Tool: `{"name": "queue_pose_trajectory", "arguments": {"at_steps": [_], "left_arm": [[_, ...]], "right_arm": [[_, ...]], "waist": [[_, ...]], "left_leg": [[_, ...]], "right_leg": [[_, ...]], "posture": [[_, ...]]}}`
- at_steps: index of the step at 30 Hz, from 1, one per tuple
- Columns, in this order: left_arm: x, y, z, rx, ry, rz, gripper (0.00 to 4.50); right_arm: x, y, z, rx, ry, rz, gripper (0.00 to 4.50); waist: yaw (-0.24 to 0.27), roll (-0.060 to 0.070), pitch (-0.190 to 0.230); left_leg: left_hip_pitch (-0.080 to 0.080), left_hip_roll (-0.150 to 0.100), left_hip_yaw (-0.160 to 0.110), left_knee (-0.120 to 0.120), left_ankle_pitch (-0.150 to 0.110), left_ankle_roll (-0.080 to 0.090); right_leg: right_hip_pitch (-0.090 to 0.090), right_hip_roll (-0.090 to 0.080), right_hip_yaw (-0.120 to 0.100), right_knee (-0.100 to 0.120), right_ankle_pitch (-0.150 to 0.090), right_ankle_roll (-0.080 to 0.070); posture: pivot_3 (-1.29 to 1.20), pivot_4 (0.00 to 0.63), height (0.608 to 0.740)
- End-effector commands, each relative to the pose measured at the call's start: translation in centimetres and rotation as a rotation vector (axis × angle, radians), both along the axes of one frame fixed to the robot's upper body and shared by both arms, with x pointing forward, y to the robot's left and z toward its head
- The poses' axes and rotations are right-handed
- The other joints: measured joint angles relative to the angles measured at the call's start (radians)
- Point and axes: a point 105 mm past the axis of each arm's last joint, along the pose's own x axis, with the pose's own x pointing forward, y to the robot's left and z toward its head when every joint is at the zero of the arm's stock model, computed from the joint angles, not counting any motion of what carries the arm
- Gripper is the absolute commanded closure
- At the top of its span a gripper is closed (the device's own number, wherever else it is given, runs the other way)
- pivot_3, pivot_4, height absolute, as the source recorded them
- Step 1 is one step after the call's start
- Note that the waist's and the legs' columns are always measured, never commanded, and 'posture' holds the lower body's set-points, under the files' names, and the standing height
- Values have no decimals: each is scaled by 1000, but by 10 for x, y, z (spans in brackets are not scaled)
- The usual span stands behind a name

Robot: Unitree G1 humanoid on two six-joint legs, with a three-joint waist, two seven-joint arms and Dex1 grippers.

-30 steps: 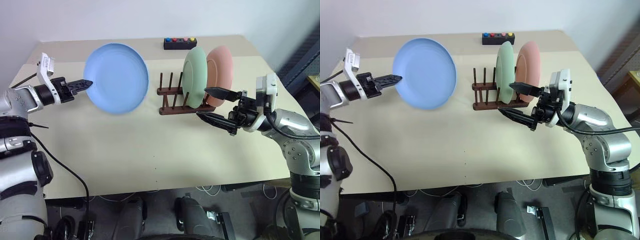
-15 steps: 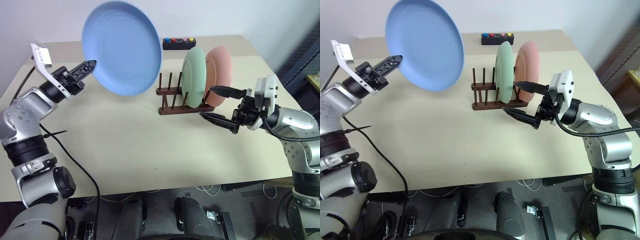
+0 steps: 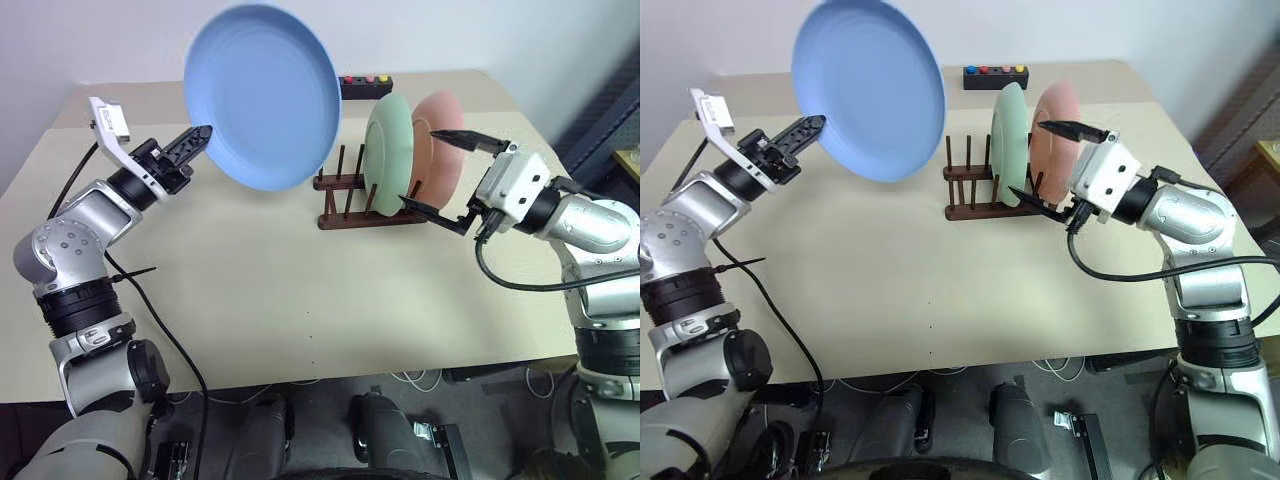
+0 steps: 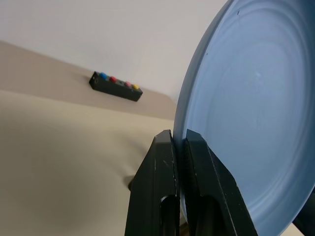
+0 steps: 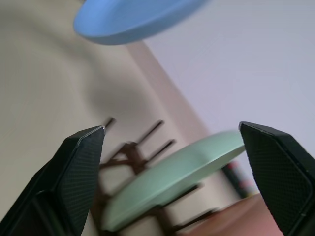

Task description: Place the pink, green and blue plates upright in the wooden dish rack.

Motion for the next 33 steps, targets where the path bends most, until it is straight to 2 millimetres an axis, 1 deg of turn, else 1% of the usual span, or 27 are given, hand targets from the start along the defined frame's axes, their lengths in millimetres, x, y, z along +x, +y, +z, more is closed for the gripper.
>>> {"name": "queue_pose_trajectory", "arguments": {"at_steps": [1, 4, 7, 9, 10, 15, 16, 18, 20, 22, 25, 27, 30, 33], "left_arm": [[-8, -4, 20, -13, -78, -3, 4440], [-10, -6, 19, -57, -77, -1, 4440], [-13, -9, 16, -158, -69, -11, 4440], [-15, -12, 12, -196, -66, 1, 4440], [-16, -13, 10, -231, -61, 6, 4440], [-18, -21, 6, -366, -41, 39, 4440], [-18, -24, 5, -400, -36, 46, 4440], [-22, -37, 3, -448, -30, 44, 4440], [-27, -50, -1, -449, -19, 34, 4440], [-29, -55, -4, -474, 3, 33, 4440], [-31, -64, -10, -462, 33, 12, 4440], [-31, -66, -11, -448, 31, 20, 4440], [-30, -68, -11, -462, 40, 23, 4440], [-32, -75, -14, -436, 47, 16, 4440]], "right_arm": [[-15, 16, 26, -264, -392, -21, 0], [-25, 32, 21, -393, -581, 0, 0], [-29, 45, 11, -457, -692, 7, 0], [-31, 50, 7, -470, -734, 1, 0], [-31, 50, 4, -496, -757, 0, 0], [-26, 50, -3, -537, -792, -39, 0], [-23, 51, -3, -531, -796, -56, 0], [-19, 57, -5, -528, -806, -91, 0], [-15, 61, -10, -538, -797, -129, 0], [-14, 63, -14, -539, -794, -139, 0], [-11, 64, -10, -536, -815, -173, 0], [-9, 65, -8, -533, -823, -194, 0], [-6, 65, -12, -538, -816, -202, 0], [-6, 70, -17, -542, -806, -193, 0]], "waist": [[-1, 0, 0], [0, -1, 0], [0, -1, 0], [1, -1, 0], [1, -1, 0], [3, -1, 0], [3, -1, 0], [3, -1, -1], [1, -1, -1], [2, -1, -1], [2, -1, -1], [3, -1, -1], [3, -1, -1], [3, -1, -1]], "left_leg": [[0, 0, 0, 0, 0, 0], [0, 0, 0, -2, 1, -1], [0, 0, 0, -2, 1, -2], [0, 0, 0, -2, 2, -4], [0, 0, 0, -2, 4, -7], [0, 0, 0, -2, 4, -7], [0, 0, 0, -2, 4, -7], [1, 0, 0, -2, 4, -7], [1, 0, 0, -2, 5, -8], [1, 0, 0, -2, 5, -8], [1, -1, 0, -2, 4, -7], [1, -1, -1, -2, 3, -5], [1, -2, -1, -2, 3, -5], [2, -2, -1, -2, 3, -4]], "right_leg": [[0, 0, 0, 0, 0, 0], [-1, 0, 0, 0, 0, 0], [-1, 0, 1, 0, 0, 0], [-1, 0, 1, 0, 0, 0], [-1, 0, 1, 0, 0, 0], [0, 0, 1, 0, 0, 0], [0, 0, 1, 0, 0, 0], [0, 0, 1, 0, 0, -1], [1, 0, 1, -1, 0, -1], [1, 1, 1, 0, 0, -1], [1, 1, 1, -1, 0, -1], [1, 1, 1, 0, 0, -1], [1, 1, 1, -1, 0, -1], [2, 1, 1, -1, 0, -1]], "posture": [[0, 150, 740], [0, 150, 740], [0, 150, 740], [0, 150, 740], [0, 150, 740], [0, 150, 740], [0, 150, 740], [0, 150, 740], [0, 150, 740], [0, 150, 740], [0, 150, 740], [0, 150, 740], [0, 150, 740], [0, 150, 740]]}}
